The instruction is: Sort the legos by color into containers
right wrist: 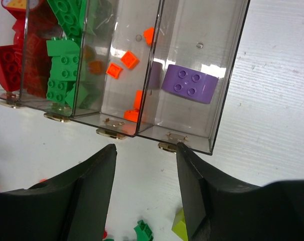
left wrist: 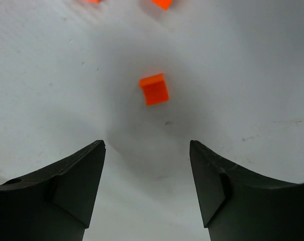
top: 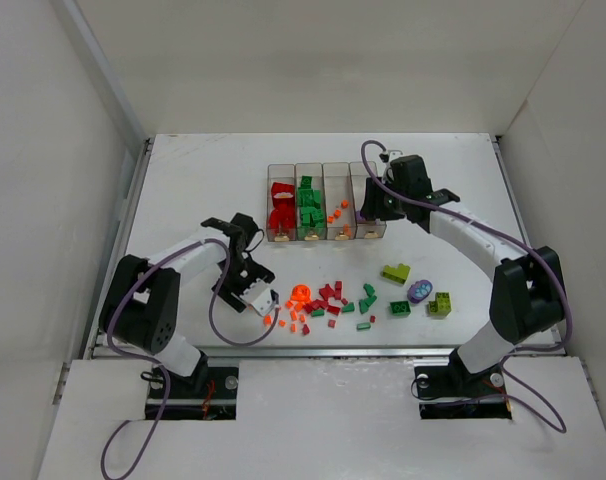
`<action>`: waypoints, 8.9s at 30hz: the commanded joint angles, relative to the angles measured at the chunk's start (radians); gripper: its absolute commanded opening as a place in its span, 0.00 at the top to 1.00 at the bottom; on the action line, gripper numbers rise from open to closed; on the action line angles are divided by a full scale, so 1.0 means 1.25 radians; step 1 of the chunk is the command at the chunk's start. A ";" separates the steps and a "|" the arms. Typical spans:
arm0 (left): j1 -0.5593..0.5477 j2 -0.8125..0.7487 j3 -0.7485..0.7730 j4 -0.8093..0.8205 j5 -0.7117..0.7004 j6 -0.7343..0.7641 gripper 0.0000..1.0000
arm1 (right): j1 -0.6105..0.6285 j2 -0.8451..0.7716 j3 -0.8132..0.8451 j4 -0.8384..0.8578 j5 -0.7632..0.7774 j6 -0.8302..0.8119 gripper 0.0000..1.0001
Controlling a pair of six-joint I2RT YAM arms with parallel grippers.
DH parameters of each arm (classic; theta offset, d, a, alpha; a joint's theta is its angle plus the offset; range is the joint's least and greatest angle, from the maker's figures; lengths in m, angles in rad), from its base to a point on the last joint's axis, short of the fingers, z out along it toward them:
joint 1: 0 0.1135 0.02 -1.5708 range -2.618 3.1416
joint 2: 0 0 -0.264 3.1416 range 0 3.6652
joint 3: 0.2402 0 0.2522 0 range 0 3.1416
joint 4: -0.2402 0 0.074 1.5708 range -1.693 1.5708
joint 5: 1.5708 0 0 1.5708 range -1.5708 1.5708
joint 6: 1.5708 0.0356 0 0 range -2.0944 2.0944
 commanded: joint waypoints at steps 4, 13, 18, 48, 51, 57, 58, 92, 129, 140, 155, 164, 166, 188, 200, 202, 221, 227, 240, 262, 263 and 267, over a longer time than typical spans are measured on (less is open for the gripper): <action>-0.051 0.001 -0.017 -0.035 0.088 0.115 0.33 | 0.003 -0.022 -0.013 0.005 -0.005 -0.004 0.43; -0.070 -0.012 -0.081 -0.002 0.119 0.010 0.44 | 0.003 -0.038 -0.037 0.005 -0.005 0.010 0.43; -0.078 -0.019 -0.097 0.013 0.134 -0.015 0.58 | 0.010 -0.054 -0.045 0.005 -0.005 0.010 0.43; -0.058 -0.027 -0.163 0.111 0.049 -0.104 0.80 | 0.010 -0.046 -0.053 0.005 -0.005 0.010 0.43; -0.058 -0.026 -0.163 0.118 0.049 -0.090 0.94 | 0.010 -0.046 -0.045 0.005 -0.005 0.010 0.43; -0.051 -0.026 -0.155 0.133 0.049 -0.116 1.00 | 0.010 -0.039 -0.038 0.005 -0.005 0.010 0.43; -0.051 -0.026 -0.148 0.133 0.049 -0.128 1.00 | 0.010 -0.039 -0.038 0.005 -0.005 0.010 0.43; -0.081 0.478 0.711 0.728 0.418 -1.168 0.33 | -0.076 0.028 0.188 -0.022 0.000 -0.004 0.43; 0.196 -0.506 -0.124 0.532 -0.257 -1.720 0.00 | 0.410 0.156 0.114 -0.139 0.045 0.083 0.28; 0.189 -0.596 -0.161 0.565 -0.230 -1.703 0.00 | 0.425 0.226 0.140 -0.162 0.076 0.197 0.44; 0.189 -0.725 -0.257 0.639 -0.215 -1.738 0.00 | 0.434 0.273 0.162 -0.182 0.067 0.237 0.59; 0.189 -0.742 -0.257 0.646 -0.215 -1.738 0.00 | 0.434 0.281 0.173 -0.197 0.067 0.237 0.65; 0.189 -0.742 -0.257 0.646 -0.215 -1.738 0.00 | 0.434 0.281 0.166 -0.204 0.067 0.237 0.66; 0.189 -0.727 -0.264 0.661 -0.199 -1.722 0.00 | 0.450 0.303 0.213 -0.215 0.114 0.230 1.00; 0.196 -0.727 -0.264 0.661 -0.209 -1.708 0.00 | 0.294 0.284 0.475 -0.303 0.270 0.131 1.00; 0.203 -0.727 -0.264 0.661 -0.209 -1.708 0.00 | 0.253 0.303 0.503 -0.303 0.278 0.098 1.00; 0.218 -0.743 -0.271 0.661 -0.201 -1.708 0.00 | 0.069 0.404 0.578 -0.288 0.162 0.048 1.00; 0.218 -0.736 -0.271 0.668 -0.201 -1.708 0.00 | 0.078 0.421 0.594 -0.313 0.162 0.031 0.70; 0.218 -0.721 -0.257 0.668 -0.187 -1.700 0.00 | 0.118 0.279 0.534 -0.311 0.184 -0.050 0.35; 0.225 -0.581 -0.160 0.689 -0.132 -1.389 0.00 | 0.433 0.114 0.149 -0.253 0.083 -0.108 0.25; 0.225 -0.581 -0.167 0.689 -0.178 -1.451 0.00 | 0.446 0.135 0.149 -0.237 0.083 -0.089 0.26; 0.225 -0.600 -0.183 0.682 -0.390 -1.570 0.00 | 0.497 0.196 0.173 -0.186 0.088 -0.002 0.29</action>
